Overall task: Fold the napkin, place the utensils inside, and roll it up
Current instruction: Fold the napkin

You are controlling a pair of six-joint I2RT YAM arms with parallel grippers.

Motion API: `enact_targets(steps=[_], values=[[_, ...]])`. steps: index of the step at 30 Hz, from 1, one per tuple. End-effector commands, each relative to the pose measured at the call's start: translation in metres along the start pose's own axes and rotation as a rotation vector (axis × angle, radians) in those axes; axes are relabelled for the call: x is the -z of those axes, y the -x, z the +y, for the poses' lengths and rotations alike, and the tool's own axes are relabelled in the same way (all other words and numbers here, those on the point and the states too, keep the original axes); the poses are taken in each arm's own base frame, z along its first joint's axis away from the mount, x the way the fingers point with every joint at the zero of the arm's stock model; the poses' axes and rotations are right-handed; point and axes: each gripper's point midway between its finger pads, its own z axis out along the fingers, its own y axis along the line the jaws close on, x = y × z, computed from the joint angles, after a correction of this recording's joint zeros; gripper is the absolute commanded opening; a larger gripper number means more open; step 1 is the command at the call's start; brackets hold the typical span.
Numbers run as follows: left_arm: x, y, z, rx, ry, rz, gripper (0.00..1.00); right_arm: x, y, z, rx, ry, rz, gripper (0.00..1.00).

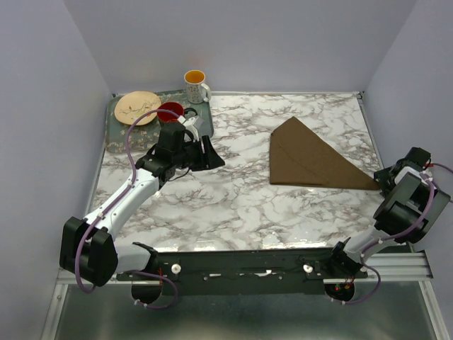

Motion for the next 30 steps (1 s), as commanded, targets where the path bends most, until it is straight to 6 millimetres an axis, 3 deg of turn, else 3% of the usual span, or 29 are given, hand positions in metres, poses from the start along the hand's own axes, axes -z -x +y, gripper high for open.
enact_targets(steps=[1, 15, 19, 23, 27, 30], values=[[0.003, 0.009, -0.009, -0.027, -0.023, -0.026, 0.6, 0.007, 0.01, -0.008, 0.027, -0.026, -0.058, 0.64], [0.003, 0.009, -0.012, -0.022, -0.038, -0.032, 0.6, -0.005, 0.007, -0.006, 0.027, -0.049, 0.008, 0.54], [0.005, 0.009, -0.012, -0.023, -0.034, -0.035, 0.6, -0.001, 0.012, -0.006, 0.044, -0.043, -0.021, 0.57], [0.005, 0.008, -0.012, -0.03, -0.036, -0.027, 0.6, 0.02, 0.027, -0.001, 0.073, -0.025, -0.103, 0.63], [0.006, 0.008, -0.014, -0.033, -0.047, -0.026, 0.6, 0.025, 0.022, -0.008, 0.087, -0.035, -0.111, 0.65], [0.007, 0.008, -0.016, -0.037, -0.058, -0.029, 0.59, 0.019, 0.013, -0.012, 0.098, -0.042, -0.079, 0.59]])
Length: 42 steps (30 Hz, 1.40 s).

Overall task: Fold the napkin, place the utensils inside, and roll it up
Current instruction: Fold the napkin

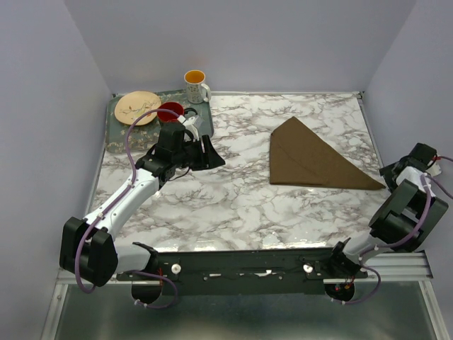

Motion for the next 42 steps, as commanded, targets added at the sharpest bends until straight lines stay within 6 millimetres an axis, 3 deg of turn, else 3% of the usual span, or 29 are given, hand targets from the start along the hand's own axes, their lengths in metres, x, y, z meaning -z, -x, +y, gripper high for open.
enact_targets(steps=[1, 5, 23, 31, 36, 42], values=[[0.007, 0.006, -0.015, -0.034, -0.051, -0.022, 0.6, -0.007, -0.018, -0.015, 0.035, -0.047, 0.036, 0.57], [0.009, 0.005, -0.014, -0.043, -0.042, -0.023, 0.6, -0.012, -0.027, -0.016, 0.028, -0.049, 0.069, 0.45], [0.0, 0.01, -0.012, -0.011, -0.038, -0.02, 0.59, -0.034, -0.031, -0.007, 0.05, -0.055, 0.175, 0.47], [0.0, 0.01, -0.012, -0.008, -0.038, -0.018, 0.59, -0.033, -0.031, 0.002, 0.086, -0.022, 0.167, 0.17], [0.002, 0.009, -0.013, -0.008, -0.037, -0.019, 0.59, -0.018, -0.02, 0.017, 0.121, 0.005, 0.093, 0.01], [0.001, 0.007, -0.011, -0.008, -0.031, -0.013, 0.59, 0.03, -0.013, 0.051, 0.197, 0.101, -0.023, 0.01]])
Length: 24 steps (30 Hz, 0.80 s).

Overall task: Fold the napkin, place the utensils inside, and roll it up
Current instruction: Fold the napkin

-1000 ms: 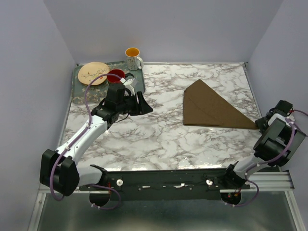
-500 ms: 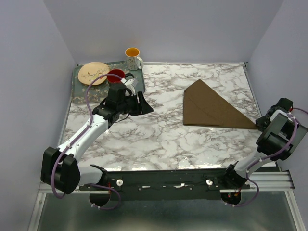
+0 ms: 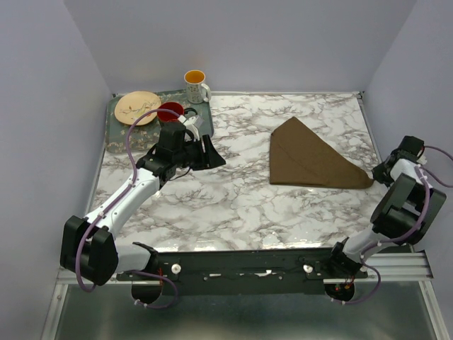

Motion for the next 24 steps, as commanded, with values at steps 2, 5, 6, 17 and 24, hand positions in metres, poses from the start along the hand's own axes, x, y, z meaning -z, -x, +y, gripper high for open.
enact_targets(steps=[2, 5, 6, 17, 24], values=[[0.001, 0.004, -0.008, -0.006, -0.025, -0.009, 0.59, 0.064, 0.011, 0.04, 0.09, 0.132, -0.169, 0.01], [-0.003, 0.001, -0.006, 0.008, -0.033, -0.002, 0.6, 0.098, -0.005, 0.081, 0.2, 0.275, -0.209, 0.01], [-0.004, 0.0, -0.007, 0.02, -0.038, 0.002, 0.6, 0.108, -0.02, 0.101, 0.262, 0.336, -0.203, 0.01], [-0.004, -0.001, -0.002, 0.049, -0.004, -0.026, 0.66, 0.16, -0.092, 0.179, 0.593, 0.614, -0.205, 0.01], [-0.006, -0.006, -0.001, 0.059, 0.006, -0.023, 0.66, 0.182, -0.137, 0.203, 0.707, 0.749, -0.16, 0.01]])
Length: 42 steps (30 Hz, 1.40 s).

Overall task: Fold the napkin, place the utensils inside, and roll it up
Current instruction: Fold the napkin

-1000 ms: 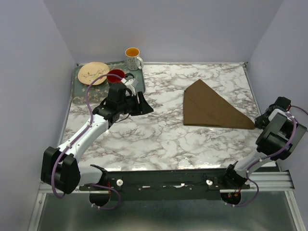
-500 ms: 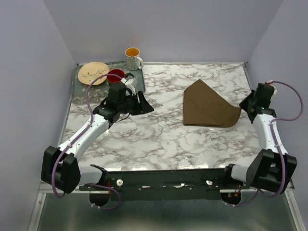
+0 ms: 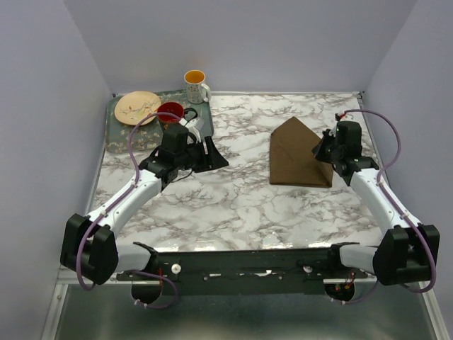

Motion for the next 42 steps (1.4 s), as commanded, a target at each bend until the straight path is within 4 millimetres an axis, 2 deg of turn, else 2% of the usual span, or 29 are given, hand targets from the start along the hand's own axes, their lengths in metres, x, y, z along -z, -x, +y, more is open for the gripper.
enact_targets(steps=[1, 8, 12, 16, 21, 25, 30, 33, 36, 42], values=[[0.002, 0.001, -0.002, 0.0, 0.004, -0.025, 0.66, 0.002, -0.007, 0.034, 0.078, 0.123, 0.001, 0.0], [0.001, 0.0, -0.006, -0.004, 0.004, -0.023, 0.66, -0.003, -0.016, 0.065, 0.131, 0.223, 0.018, 0.01], [0.002, -0.001, -0.006, -0.005, 0.009, -0.024, 0.66, -0.01, -0.028, 0.081, 0.154, 0.265, 0.056, 0.01], [0.003, 0.0, -0.009, -0.007, 0.003, -0.025, 0.66, -0.017, -0.042, 0.087, 0.155, 0.298, 0.098, 0.01], [0.003, -0.001, -0.008, -0.004, 0.005, -0.023, 0.66, -0.024, -0.056, 0.086, 0.165, 0.289, 0.13, 0.01], [0.0, -0.003, -0.012, -0.006, -0.004, -0.012, 0.66, -0.026, -0.048, 0.072, 0.142, 0.192, 0.1, 0.0], [-0.001, -0.004, -0.015, -0.014, -0.009, -0.007, 0.66, -0.005, -0.032, 0.051, 0.133, 0.093, 0.013, 0.01], [-0.003, -0.005, -0.014, -0.014, -0.007, -0.001, 0.66, 0.009, -0.023, 0.023, 0.081, -0.032, -0.035, 0.01], [-0.005, -0.007, -0.015, -0.017, -0.012, 0.004, 0.66, 0.015, -0.028, 0.008, 0.037, -0.069, -0.035, 0.01], [-0.01, -0.009, -0.018, -0.015, -0.027, 0.02, 0.66, 0.025, -0.028, 0.006, 0.034, -0.049, -0.077, 0.01]])
